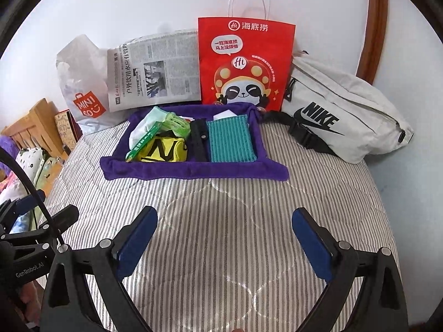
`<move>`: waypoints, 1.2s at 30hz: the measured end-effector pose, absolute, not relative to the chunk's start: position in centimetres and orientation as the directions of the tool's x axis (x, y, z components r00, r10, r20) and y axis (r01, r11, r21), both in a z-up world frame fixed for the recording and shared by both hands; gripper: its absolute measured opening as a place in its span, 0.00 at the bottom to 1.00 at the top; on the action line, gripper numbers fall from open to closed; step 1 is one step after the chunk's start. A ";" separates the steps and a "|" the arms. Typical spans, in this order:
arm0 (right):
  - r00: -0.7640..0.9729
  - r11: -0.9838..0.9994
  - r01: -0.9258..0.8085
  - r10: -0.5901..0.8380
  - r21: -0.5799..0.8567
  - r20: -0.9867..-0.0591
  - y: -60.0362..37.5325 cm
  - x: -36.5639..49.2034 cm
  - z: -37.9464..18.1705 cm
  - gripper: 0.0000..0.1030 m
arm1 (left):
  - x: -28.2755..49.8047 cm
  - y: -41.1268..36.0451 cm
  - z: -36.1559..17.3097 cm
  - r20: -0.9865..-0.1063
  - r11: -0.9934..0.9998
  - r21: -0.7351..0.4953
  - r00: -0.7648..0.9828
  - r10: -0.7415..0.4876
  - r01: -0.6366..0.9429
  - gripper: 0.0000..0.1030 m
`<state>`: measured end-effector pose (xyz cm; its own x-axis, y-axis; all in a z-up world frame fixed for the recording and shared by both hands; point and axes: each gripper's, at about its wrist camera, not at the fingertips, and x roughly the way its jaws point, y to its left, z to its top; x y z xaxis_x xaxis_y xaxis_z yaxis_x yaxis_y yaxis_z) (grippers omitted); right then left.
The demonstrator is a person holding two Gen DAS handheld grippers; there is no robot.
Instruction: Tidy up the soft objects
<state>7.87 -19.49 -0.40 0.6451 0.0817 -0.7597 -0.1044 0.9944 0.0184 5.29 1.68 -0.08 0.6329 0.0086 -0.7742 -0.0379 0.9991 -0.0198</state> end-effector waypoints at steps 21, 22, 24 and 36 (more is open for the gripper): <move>0.628 0.995 -0.098 0.057 -0.006 -0.776 -19.1 7.6 -0.7 0.94 | 4.5 1.7 0.4 -0.759 0.999 -0.021 0.651 0.011 -0.042 0.87; 0.628 0.995 -0.099 0.060 -0.003 -0.776 -19.1 7.6 -0.7 0.94 | 4.5 1.7 0.5 -0.758 0.999 -0.022 0.652 0.011 -0.041 0.87; 0.628 0.995 -0.096 0.061 0.000 -0.776 -19.2 7.6 -0.8 0.94 | 4.5 1.6 0.4 -0.759 0.999 -0.024 0.651 0.009 -0.041 0.87; 0.629 0.995 -0.096 0.068 0.010 -0.775 -19.0 7.5 -0.8 0.94 | 4.6 1.4 0.2 -0.766 0.999 -0.021 0.643 0.006 -0.034 0.87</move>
